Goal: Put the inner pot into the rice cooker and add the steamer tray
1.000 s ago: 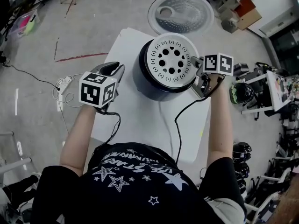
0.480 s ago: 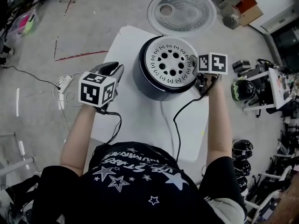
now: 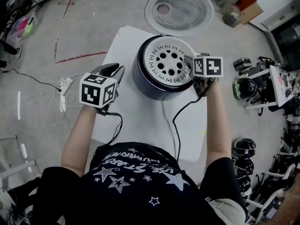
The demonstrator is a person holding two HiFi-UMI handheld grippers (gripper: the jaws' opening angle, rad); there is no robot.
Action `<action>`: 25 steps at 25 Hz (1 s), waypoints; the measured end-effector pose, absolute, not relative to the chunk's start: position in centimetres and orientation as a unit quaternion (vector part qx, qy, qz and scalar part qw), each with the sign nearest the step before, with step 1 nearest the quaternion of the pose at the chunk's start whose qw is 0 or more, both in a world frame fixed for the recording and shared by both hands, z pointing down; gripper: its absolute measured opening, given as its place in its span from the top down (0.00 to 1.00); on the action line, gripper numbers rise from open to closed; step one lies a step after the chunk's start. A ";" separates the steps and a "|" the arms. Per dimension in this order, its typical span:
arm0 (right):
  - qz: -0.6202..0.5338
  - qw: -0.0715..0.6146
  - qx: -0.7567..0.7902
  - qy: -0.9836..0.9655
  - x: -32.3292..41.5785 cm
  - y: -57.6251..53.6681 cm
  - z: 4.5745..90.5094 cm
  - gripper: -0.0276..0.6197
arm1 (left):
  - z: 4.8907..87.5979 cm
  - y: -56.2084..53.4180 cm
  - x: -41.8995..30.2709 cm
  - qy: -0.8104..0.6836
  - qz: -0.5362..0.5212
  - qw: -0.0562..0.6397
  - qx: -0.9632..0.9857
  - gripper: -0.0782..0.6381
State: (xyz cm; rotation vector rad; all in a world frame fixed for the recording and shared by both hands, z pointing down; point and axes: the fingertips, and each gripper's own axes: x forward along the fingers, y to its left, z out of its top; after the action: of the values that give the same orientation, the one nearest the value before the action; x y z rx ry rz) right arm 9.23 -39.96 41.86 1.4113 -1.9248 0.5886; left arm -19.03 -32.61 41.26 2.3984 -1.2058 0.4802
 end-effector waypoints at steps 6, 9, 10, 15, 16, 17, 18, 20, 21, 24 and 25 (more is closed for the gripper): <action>0.195 0.326 0.561 -0.736 9.5 -39.8 41.4 0.51 | 40.7 -32.0 -18.8 -0.434 0.174 0.197 0.862 0.78; 0.196 0.317 0.562 -0.738 9.6 -39.5 41.2 0.50 | 40.3 -31.7 -18.7 -0.435 0.176 0.193 0.862 0.78; 0.198 0.313 0.562 -0.739 9.5 -39.3 41.1 0.50 | 40.3 -31.5 -18.8 -0.435 0.176 0.192 0.862 0.78; 0.193 0.296 0.563 -0.747 9.2 -37.8 40.4 0.50 | 39.8 -30.8 -18.5 -0.437 0.181 0.185 0.862 0.78; 0.191 0.291 0.562 -0.750 9.3 -37.3 40.2 0.50 | 39.6 -30.6 -18.3 -0.438 0.181 0.183 0.861 0.78; 0.187 0.286 0.562 -0.753 9.3 -36.8 40.0 0.50 | 39.4 -30.4 -18.1 -0.439 0.180 0.181 0.861 0.78; 0.183 0.279 0.562 -0.757 9.3 -36.4 39.7 0.50 | 39.2 -30.2 -17.9 -0.441 0.180 0.179 0.861 0.78; 0.174 0.262 0.563 -0.764 9.5 -35.6 39.1 0.50 | 38.8 -29.7 -17.4 -0.445 0.180 0.173 0.860 0.78; 0.171 0.252 0.562 -0.769 9.6 -35.2 38.9 0.50 | 38.7 -29.3 -17.0 -0.448 0.181 0.171 0.859 0.78; 0.164 0.231 0.550 -0.785 10.0 -33.9 38.5 0.51 | 38.8 -27.9 -15.7 -0.457 0.182 0.170 0.854 0.78; 0.162 0.228 0.546 -0.790 10.2 -33.4 38.5 0.51 | 38.9 -27.4 -15.2 -0.460 0.184 0.170 0.852 0.78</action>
State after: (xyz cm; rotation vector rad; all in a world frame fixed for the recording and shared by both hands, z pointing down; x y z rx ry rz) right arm 10.17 -33.37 38.48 1.5041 -2.1758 0.4455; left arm -15.23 -27.35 38.92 2.4206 -1.3063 0.5218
